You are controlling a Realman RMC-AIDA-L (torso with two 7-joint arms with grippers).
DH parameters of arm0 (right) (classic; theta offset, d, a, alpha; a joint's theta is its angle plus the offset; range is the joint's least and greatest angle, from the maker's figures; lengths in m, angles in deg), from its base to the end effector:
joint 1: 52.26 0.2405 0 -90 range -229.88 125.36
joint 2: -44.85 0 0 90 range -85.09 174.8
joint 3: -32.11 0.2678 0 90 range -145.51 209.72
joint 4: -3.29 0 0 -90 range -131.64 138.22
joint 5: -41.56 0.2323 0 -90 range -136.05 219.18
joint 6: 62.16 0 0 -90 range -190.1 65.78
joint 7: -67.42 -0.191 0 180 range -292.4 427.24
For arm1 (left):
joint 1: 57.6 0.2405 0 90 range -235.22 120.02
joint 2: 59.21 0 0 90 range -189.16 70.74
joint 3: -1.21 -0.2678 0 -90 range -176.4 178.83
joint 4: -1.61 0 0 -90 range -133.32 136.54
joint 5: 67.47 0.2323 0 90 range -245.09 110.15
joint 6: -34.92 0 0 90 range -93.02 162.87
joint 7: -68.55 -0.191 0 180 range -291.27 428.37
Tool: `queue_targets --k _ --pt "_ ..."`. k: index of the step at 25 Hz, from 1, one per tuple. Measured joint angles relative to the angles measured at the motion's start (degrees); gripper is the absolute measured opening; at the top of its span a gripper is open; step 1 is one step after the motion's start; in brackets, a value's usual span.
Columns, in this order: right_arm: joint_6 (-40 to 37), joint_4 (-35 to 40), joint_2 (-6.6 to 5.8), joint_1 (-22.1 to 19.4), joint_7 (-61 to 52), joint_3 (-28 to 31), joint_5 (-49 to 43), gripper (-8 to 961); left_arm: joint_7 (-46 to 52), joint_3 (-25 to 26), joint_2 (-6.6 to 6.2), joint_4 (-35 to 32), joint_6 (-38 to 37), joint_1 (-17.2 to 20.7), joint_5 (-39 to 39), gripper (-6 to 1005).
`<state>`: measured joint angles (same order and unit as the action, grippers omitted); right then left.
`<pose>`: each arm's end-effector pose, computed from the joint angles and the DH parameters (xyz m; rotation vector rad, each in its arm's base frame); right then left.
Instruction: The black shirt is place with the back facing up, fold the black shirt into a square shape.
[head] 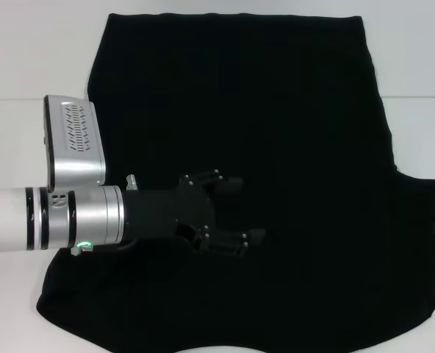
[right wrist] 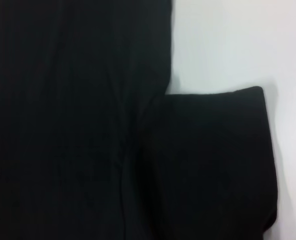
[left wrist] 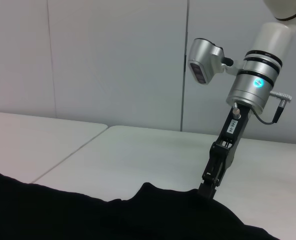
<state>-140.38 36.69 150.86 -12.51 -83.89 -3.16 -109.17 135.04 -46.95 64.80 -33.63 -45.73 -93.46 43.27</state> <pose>0.3701 0.4148 0.0390 -1.8811 1.9690 0.0229 -0.2088 0.3856 -0.1061 -2.8016 -0.2359 -0.6698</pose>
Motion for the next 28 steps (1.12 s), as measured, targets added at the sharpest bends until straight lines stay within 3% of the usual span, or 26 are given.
queue_targets --k 8,19,28 --pt "0.3 0.4 0.02 0.1 0.1 -0.3 -0.2 482 0.6 0.1 0.00 -0.5 0.1 0.0 0.0 949" --pt "1.6 0.3 -0.03 0.1 -0.4 -1.6 -0.5 10 0.7 0.1 0.00 -0.7 0.1 0.0 0.0 950" --pt "1.7 1.2 -0.07 -0.4 -0.2 -1.3 -0.4 0 0.7 0.2 0.00 -0.7 0.2 0.0 -0.1 950"
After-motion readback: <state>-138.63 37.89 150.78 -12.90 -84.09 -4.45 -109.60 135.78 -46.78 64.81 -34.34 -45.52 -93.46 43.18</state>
